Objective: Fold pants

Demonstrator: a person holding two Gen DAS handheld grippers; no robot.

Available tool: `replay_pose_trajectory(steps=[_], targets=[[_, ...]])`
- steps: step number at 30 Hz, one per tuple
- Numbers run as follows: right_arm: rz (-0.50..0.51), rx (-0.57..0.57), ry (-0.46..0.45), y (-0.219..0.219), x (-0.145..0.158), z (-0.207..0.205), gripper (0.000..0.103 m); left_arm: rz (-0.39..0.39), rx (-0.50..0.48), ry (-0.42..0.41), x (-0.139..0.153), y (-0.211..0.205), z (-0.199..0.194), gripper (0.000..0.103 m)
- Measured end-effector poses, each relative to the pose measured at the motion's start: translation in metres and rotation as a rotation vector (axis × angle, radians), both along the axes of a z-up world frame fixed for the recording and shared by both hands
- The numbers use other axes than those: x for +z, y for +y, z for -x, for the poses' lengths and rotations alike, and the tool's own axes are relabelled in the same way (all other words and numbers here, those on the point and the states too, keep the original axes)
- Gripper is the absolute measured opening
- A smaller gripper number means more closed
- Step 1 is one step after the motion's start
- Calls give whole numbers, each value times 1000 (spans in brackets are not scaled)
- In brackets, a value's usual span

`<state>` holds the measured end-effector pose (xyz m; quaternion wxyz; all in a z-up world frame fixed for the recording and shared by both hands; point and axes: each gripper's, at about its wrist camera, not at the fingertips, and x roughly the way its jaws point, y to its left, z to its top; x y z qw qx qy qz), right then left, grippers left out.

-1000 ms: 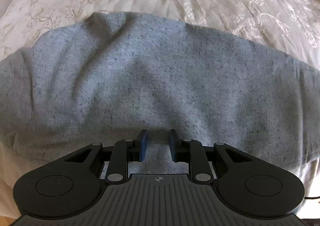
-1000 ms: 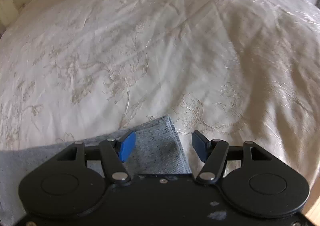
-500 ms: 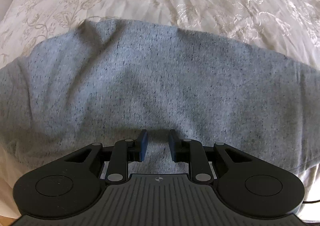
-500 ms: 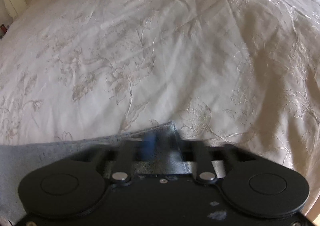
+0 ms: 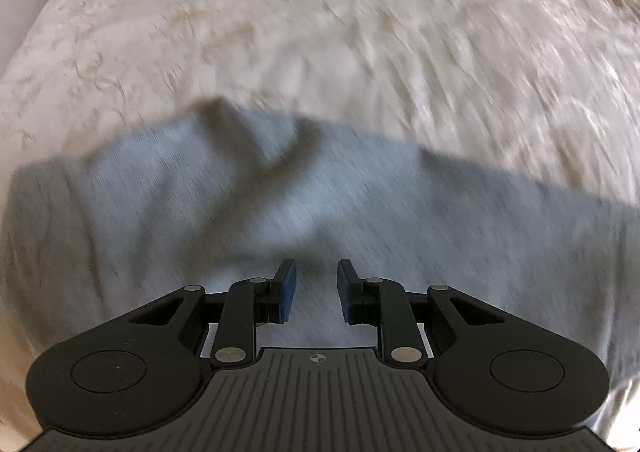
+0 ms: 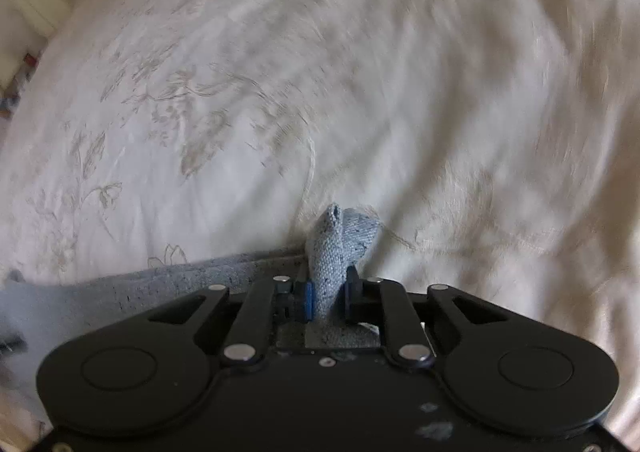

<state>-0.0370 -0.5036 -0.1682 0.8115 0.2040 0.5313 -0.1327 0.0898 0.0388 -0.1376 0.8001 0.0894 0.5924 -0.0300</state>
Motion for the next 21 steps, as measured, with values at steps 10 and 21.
replay_pose_trajectory(steps=[10,21], targets=[[96,-93,101,5,-5,-1,13,-24,22,-34,-18,25,-71,22],[65,-141,137,0,-24,-14,19,-16,60,-52,-28,29,-110,22]])
